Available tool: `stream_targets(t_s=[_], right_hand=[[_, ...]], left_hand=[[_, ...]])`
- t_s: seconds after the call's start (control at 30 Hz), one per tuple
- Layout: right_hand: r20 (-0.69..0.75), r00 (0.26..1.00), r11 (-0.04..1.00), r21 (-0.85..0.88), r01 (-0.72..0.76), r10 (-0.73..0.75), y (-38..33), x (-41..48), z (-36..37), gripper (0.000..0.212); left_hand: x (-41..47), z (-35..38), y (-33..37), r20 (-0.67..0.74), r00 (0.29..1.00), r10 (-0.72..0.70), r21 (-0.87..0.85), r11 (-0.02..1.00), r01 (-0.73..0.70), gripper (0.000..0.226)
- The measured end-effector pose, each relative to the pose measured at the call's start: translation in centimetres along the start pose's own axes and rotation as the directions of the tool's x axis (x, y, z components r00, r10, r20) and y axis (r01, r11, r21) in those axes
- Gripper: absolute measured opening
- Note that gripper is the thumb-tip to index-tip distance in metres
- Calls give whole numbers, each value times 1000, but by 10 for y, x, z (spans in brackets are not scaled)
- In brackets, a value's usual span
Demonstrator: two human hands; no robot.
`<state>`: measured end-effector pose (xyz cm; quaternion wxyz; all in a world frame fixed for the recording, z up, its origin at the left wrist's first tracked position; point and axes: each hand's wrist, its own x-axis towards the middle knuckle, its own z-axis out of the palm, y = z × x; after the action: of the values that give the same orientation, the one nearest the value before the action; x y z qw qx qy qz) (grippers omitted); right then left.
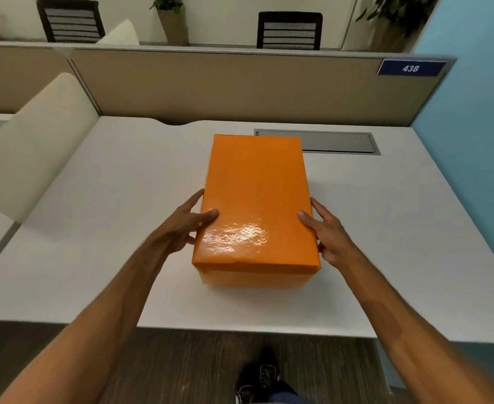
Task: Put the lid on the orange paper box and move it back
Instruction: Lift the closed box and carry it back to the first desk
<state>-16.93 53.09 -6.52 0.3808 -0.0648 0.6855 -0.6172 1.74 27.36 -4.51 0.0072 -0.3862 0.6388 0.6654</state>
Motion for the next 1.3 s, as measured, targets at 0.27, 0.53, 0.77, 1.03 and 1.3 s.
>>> stream_targets(t_s=[0.27,0.53,0.77,1.03,1.3], right_hand=[[106,994,999,-37,-9,13,-30,28,3,72],[197,980,998,-67,17,-4,-56,58,20,74],[262,965,995,-90,29,-5,-70,77,55,78],[338,941,995,-95,30,3,-78,93,118,76],[327,945,994,-102,36,0,-80,123,208,78]], left_hand=[[8,-21,25,-62,998,3,12,1000,-2,81],[9,-41,46,-153,988,8,20,1000,-5,75],[0,-69,49,-220,975,-4,-10,1000,2,72],[-6,-126,44,-285,958,-22,-41,999,11,66],[14,-222,44,-258,966,-34,-37,999,25,63]])
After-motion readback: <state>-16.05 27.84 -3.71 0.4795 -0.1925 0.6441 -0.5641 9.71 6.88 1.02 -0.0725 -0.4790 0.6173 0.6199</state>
